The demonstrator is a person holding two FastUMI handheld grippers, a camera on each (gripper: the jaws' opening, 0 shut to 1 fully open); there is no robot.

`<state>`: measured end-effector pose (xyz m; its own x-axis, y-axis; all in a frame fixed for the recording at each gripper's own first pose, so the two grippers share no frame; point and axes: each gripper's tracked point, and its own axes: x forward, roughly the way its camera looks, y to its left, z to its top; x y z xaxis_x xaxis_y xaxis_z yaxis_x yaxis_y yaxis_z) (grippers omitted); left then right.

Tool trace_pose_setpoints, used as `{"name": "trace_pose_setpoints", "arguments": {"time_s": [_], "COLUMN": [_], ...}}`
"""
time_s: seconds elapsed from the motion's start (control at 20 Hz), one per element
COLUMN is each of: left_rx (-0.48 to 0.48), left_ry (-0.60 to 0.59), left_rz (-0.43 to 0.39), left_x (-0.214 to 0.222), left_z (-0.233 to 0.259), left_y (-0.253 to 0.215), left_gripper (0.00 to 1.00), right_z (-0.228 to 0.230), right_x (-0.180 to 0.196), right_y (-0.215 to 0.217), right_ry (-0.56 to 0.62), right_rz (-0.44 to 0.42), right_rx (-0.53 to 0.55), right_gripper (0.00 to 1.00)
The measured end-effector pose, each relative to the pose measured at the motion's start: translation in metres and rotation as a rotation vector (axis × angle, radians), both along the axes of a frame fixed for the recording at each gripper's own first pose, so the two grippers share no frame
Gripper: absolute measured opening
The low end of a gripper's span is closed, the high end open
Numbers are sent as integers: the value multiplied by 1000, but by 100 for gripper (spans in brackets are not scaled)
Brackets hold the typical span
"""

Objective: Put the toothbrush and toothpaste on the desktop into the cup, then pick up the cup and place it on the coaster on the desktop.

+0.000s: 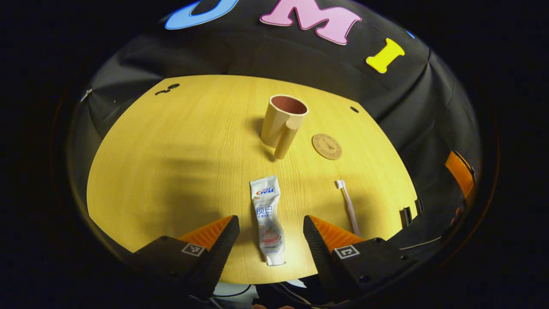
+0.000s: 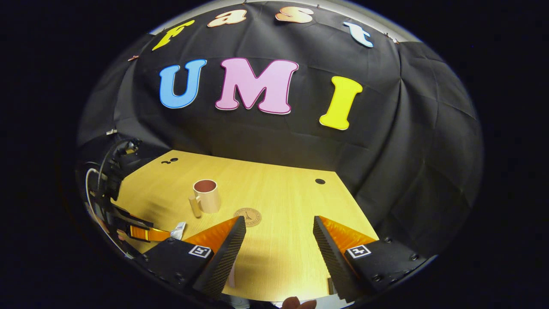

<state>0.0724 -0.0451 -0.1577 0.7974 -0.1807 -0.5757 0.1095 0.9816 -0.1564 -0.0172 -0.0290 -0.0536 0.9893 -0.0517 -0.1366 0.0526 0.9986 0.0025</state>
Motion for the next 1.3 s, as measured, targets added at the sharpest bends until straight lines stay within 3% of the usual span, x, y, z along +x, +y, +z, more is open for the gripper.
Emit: {"name": "trace_pose_setpoints", "arguments": {"time_s": [0.45,0.8,0.85,0.95,1.05,1.1,1.3], "left_rx": [50,85,98,125,157,154,117], "left_ry": [166,229,238,259,265,256,258], "left_rz": [-6,6,7,12,24,27,21], "left_x": [29,36,37,36,37,36,37], "left_z": [-35,-45,-45,-48,-51,-48,-50], "left_y": [-2,-8,-8,-8,-3,-4,-2], "left_gripper": [85,66,72,48,46,31,30], "right_z": [-7,-21,-21,-24,-28,-30,-55], "right_x": [0,9,9,13,18,22,37], "right_y": [-23,-31,-32,-33,-32,-30,-11], "right_ry": [22,66,70,77,88,97,214], "right_rz": [-31,-23,-18,-10,6,16,79], "right_rx": [-6,4,4,2,7,10,27], "right_gripper": [97,97,97,98,98,98,97]}}
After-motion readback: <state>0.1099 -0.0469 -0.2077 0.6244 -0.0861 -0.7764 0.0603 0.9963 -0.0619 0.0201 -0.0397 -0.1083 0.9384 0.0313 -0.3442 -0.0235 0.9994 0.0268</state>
